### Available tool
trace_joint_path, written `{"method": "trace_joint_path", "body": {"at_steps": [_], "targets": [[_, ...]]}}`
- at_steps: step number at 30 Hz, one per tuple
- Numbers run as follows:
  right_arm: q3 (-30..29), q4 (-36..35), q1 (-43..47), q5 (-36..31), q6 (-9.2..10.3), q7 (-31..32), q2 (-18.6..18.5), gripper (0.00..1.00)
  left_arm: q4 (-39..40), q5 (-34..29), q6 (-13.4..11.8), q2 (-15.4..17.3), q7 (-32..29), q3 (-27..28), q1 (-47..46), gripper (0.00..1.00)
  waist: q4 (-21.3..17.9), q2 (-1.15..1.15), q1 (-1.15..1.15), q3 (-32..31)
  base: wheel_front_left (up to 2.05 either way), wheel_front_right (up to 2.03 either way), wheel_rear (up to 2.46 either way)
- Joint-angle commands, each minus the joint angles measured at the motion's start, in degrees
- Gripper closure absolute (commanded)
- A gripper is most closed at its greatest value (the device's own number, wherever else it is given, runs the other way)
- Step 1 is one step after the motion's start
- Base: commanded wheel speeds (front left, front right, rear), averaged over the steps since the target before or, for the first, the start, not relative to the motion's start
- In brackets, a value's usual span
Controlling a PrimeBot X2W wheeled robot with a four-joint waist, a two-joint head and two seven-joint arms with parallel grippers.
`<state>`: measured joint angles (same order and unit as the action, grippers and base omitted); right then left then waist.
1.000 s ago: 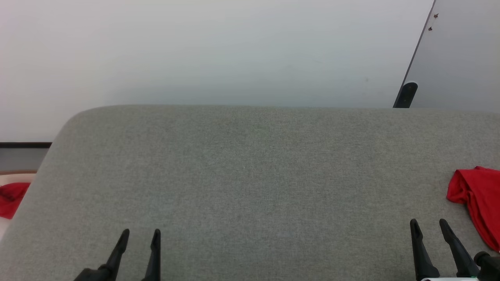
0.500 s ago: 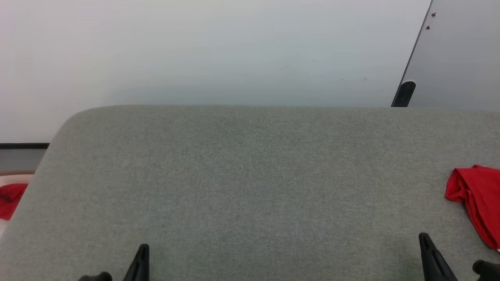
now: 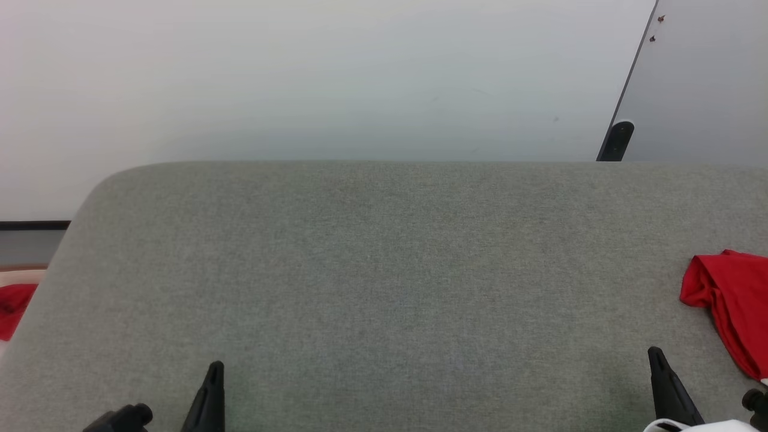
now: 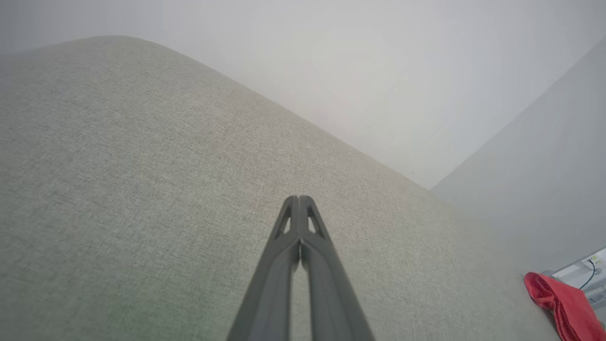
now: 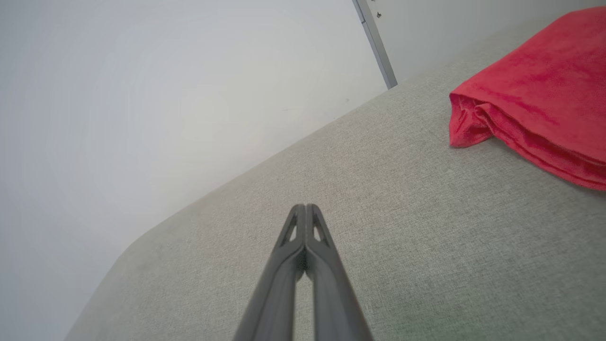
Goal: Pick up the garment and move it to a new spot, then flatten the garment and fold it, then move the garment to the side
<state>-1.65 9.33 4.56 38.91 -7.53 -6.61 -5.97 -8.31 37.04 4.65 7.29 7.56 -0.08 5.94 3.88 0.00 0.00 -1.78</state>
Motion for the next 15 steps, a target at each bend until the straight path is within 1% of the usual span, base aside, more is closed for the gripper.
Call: {"method": "trace_joint_path", "body": {"at_steps": [1, 15], "targets": [[-0.43, -0.60, -1.70, 1.32, 0.01, 0.22, 0.01, 1.00, 0.54, 1.44, 0.46, 0.11, -0.14, 0.41, -1.37, 1.00, -0.02, 0.00, 0.00, 0.01, 0.00, 0.00, 0.00], [-1.32, 0.42, -3.68, 11.90, 0.02, 2.83, 0.60, 1.00, -0.69, 12.37, 0.98, -0.77, -2.98, 1.70, -3.63, 1.00, -0.55, 0.00, 0.00, 0.28, 0.00, 0.00, 0.00]]}}
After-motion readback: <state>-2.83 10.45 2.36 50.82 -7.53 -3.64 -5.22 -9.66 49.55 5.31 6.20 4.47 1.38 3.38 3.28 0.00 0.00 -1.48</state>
